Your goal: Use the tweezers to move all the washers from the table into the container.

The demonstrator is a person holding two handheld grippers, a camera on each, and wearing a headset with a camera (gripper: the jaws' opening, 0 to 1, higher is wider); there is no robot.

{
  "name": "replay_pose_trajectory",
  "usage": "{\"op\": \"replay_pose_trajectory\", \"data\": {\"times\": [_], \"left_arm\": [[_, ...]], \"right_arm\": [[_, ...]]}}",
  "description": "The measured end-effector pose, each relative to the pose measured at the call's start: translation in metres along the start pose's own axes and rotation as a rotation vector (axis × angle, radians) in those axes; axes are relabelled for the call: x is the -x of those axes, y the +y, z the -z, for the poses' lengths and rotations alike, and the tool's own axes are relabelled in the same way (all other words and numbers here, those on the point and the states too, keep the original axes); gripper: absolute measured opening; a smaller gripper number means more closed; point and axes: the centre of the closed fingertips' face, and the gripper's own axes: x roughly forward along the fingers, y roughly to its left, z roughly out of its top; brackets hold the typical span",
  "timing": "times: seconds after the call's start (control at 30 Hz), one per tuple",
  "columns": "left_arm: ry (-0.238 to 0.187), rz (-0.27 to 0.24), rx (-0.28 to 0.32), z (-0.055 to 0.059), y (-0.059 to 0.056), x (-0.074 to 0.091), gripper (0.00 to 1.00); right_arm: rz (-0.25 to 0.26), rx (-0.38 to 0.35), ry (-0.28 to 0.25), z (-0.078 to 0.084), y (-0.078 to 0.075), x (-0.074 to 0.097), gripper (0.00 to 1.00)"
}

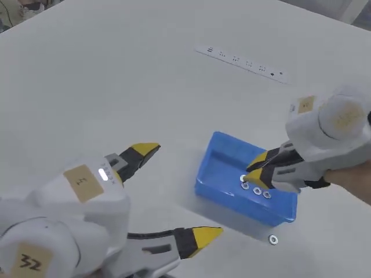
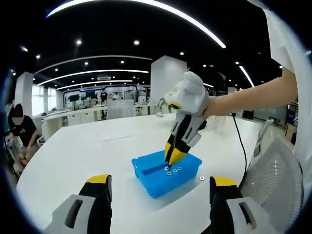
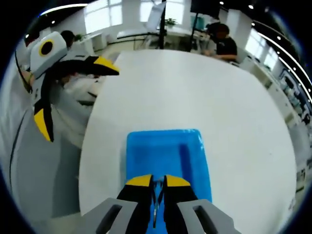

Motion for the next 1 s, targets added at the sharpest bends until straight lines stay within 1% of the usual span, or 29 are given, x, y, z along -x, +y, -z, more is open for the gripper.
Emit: {"op": "replay_pose_trajectory", "data": {"times": [0.03,0.1,0.13,0.2,0.23,0.4,0.53,0.6,0.67,0.73,0.77,0.83,0.9,1.0], "left_arm": [[0.000,0.000,-0.001,0.000,0.000,0.000,0.84],[0.001,0.002,0.000,-0.001,-0.001,0.000,0.83],[0.001,0.002,0.000,-0.001,-0.001,0.000,0.84],[0.003,0.001,0.000,-0.001,-0.001,0.000,0.83],[0.003,0.001,-0.001,-0.001,-0.001,0.000,0.83],[0.004,-0.001,0.001,-0.002,-0.001,0.000,0.83],[0.002,-0.001,0.001,-0.003,-0.001,0.000,0.83],[0.005,0.000,0.000,-0.002,-0.002,-0.001,0.83],[0.007,0.002,-0.001,-0.003,-0.002,-0.001,0.83],[0.008,0.002,-0.002,-0.002,-0.002,-0.001,0.83],[0.009,0.002,-0.001,-0.002,-0.002,-0.001,0.83],[0.009,0.004,-0.002,-0.002,-0.002,-0.001,0.83],[0.010,0.006,-0.003,-0.002,-0.003,-0.002,0.83],[0.013,0.011,-0.003,-0.002,-0.004,-0.002,0.83]], "right_arm": [[-0.007,-0.006,0.009,0.001,-0.002,-0.004,0.04],[-0.010,0.006,0.020,0.001,-0.005,-0.008,0.05],[-0.020,0.011,0.027,0.001,-0.006,-0.012,0.05],[-0.042,0.009,0.033,-0.001,-0.004,-0.017,0.05],[-0.044,0.018,0.036,-0.001,-0.003,-0.019,0.05],[-0.065,0.022,0.042,-0.002,0.001,-0.021,0.05],[-0.065,0.020,0.043,-0.001,0.002,-0.019,0.05],[-0.065,0.017,0.042,-0.001,0.002,-0.015,0.05],[-0.053,0.020,0.035,-0.002,0.004,-0.008,0.05],[-0.041,0.017,0.014,-0.005,0.006,0.001,0.05],[-0.030,0.017,-0.002,-0.007,0.008,0.008,0.05],[-0.014,0.018,-0.018,-0.009,0.012,0.018,0.05],[-0.002,0.012,-0.034,-0.010,0.016,0.030,0.05],[0.005,-0.004,-0.061,-0.011,0.030,0.046,0.05]]}}
